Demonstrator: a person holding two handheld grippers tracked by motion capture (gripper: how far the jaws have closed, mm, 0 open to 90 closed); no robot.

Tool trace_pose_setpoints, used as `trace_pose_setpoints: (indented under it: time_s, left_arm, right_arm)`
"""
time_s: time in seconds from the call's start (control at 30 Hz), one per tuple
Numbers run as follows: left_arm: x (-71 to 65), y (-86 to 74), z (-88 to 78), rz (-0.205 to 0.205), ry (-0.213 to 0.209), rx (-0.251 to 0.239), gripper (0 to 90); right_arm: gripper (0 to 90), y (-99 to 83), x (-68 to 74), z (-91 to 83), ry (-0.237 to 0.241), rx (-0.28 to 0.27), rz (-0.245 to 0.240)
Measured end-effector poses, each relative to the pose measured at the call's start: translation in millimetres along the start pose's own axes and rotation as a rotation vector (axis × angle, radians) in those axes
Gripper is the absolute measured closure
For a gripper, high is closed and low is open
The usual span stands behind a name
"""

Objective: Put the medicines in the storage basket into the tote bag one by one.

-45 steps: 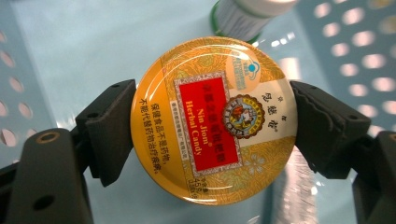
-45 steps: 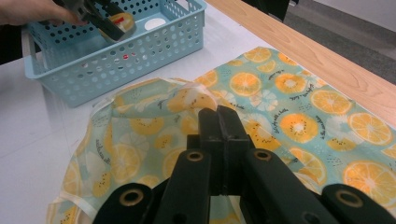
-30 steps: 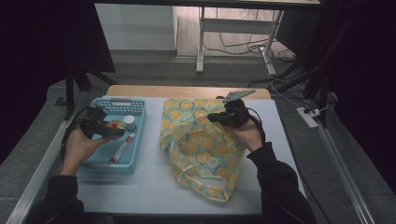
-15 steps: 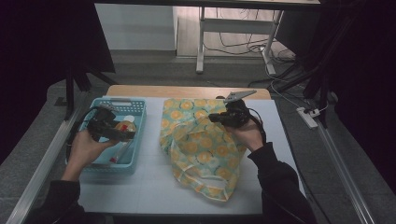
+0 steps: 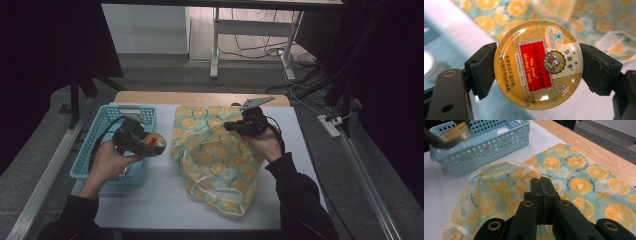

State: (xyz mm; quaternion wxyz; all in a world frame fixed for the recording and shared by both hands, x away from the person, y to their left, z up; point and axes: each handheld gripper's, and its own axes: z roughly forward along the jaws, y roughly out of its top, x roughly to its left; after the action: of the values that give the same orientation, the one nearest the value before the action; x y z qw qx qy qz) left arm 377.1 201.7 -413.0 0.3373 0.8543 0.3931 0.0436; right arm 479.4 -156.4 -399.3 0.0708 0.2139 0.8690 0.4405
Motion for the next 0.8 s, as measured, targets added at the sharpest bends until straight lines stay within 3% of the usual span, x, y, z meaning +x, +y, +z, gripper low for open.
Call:
trace_pose_setpoints:
  time_s: [0.3,0.8]
  left_arm:
    - [-26.7,27.4,27.3,0.078,-0.063,0.028,21.0]
    - [-62.5,66.3,69.6,0.179,-0.124,0.046,21.0]
  right_arm:
    - [90.0,-1.8,-1.4,2.7,-0.004,0.007,0.001]
    - [90.0,-4.0,-6.1,2.1,-0.015,0.0,0.005]
